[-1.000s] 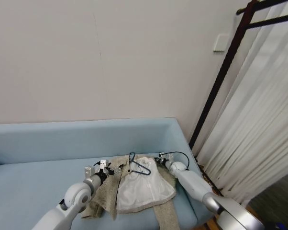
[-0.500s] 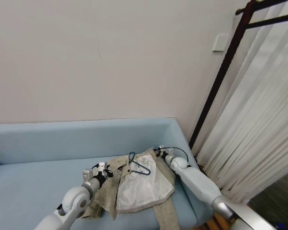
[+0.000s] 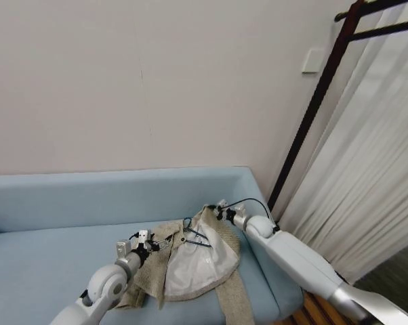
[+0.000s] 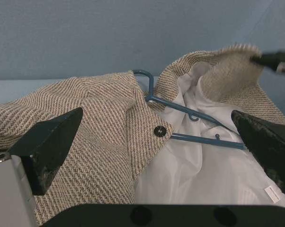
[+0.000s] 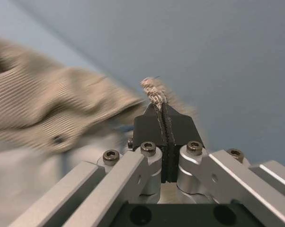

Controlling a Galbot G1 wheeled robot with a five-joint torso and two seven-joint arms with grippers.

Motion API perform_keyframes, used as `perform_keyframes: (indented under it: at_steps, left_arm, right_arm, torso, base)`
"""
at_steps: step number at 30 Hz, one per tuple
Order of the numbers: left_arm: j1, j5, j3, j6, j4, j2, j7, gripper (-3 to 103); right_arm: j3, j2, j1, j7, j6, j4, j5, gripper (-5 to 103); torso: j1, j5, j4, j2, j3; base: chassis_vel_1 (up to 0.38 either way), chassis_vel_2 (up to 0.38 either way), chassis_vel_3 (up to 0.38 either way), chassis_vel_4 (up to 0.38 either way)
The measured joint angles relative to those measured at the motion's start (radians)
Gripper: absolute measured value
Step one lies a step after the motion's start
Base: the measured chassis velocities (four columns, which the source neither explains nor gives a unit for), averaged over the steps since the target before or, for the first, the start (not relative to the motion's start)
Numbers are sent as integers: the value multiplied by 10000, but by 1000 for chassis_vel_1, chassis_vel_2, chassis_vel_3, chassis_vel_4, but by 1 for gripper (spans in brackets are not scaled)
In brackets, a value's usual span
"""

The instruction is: Pick up the clothes from the sofa and hang them on the clothes hanger.

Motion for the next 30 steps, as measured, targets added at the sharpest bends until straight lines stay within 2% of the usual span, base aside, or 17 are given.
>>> perform_keyframes:
  at_steps: [8, 10, 11, 13, 14, 15, 17, 18, 21, 22, 23, 25, 26, 27, 29, 30]
  left_arm:
    - [44, 64, 81, -8, 52, -52, 5, 100]
    - [68, 81, 88, -12, 66, -64, 5, 100]
    - [80, 101, 98, -26, 78, -78, 0, 100]
    - [81, 112, 100, -64, 79, -100, -13, 100]
    - [81, 112, 100, -64, 79, -100, -13, 100]
    - [81, 115, 102, -79, 79, -120, -23, 100]
    - [77, 140, 111, -139, 103, -198, -59, 100]
    - [77, 140, 111, -139, 103, -198, -59, 100]
    - [162, 175, 68, -183, 102, -335, -94, 100]
    - [234, 212, 23, -219, 92, -370, -152, 100]
    - [234, 212, 23, -219, 92, -370, -152, 100]
    - [308, 276, -32, -303, 70, -417, -211, 100]
    - [329, 302, -67, -333, 54, -453, -245, 100]
    - [338, 311, -82, -341, 36, -476, -277, 100]
    - [341, 313, -87, -346, 26, -487, -293, 100]
    - [340, 318, -95, -362, 12, -508, -328, 100]
  right_arm:
    - [-693, 564, -887, 69, -64, 504, -366, 0]
    - [-854, 603, -1011, 379, -131, 622, -434, 0]
    - [-890, 609, -1104, 790, -238, 637, -496, 0]
    - [-780, 521, -1190, 1461, -244, 661, -505, 10]
    - [-780, 521, -1190, 1461, -244, 661, -505, 10]
    - [-656, 393, -1218, 1870, -244, 763, -422, 10]
    - [-375, -14, -1274, 2687, -281, 1199, -35, 21]
    - [-375, -14, -1274, 2687, -281, 1199, -35, 21]
    - [-81, -792, -1348, 3543, -412, 2046, 888, 37]
    - [-6, -1048, -1330, 3679, -488, 2258, 1255, 37]
    - [-6, -1048, -1330, 3679, -488, 2258, 1255, 37]
    - [125, -1394, -1249, 3704, -672, 2360, 1786, 48]
    - [211, -1602, -1120, 3530, -758, 2144, 2096, 48]
    - [237, -1715, -990, 3244, -823, 1830, 2318, 60]
    - [239, -1764, -921, 3074, -866, 1637, 2442, 60]
    - [216, -1852, -739, 2614, -967, 1066, 2711, 66]
  torso:
    - [1, 0, 4, 0, 1]
    - [0, 1, 5, 0, 1]
    - [1, 0, 4, 0, 1]
    - [0, 3, 5, 0, 1]
    - [0, 3, 5, 0, 1]
    - [1, 3, 4, 0, 2]
    - [0, 1, 2, 0, 1]
    - [0, 1, 2, 0, 1]
    - [0, 1, -3, 0, 1]
    - [0, -1, -2, 0, 1]
    - [0, -1, -2, 0, 1]
    - [0, 4, 4, 0, 1]
    - [0, 2, 4, 0, 1]
    - [0, 0, 4, 0, 1]
    - [0, 0, 4, 0, 1]
    - [1, 4, 2, 0, 1]
  base:
    - [0, 0, 0, 0]
    - [0, 0, 0, 0]
    - [0, 0, 0, 0]
    - [0, 0, 0, 0]
    - [0, 0, 0, 0]
    - [0, 0, 0, 0]
    - [0, 0, 0, 0]
    - [0, 0, 0, 0]
    - [0, 0, 0, 0]
    - [0, 0, 0, 0]
    - [0, 0, 0, 0]
    - [0, 0, 0, 0]
    - [0, 0, 0, 0]
    - [0, 0, 0, 0]
    - [0, 0, 0, 0]
    - [0, 0, 0, 0]
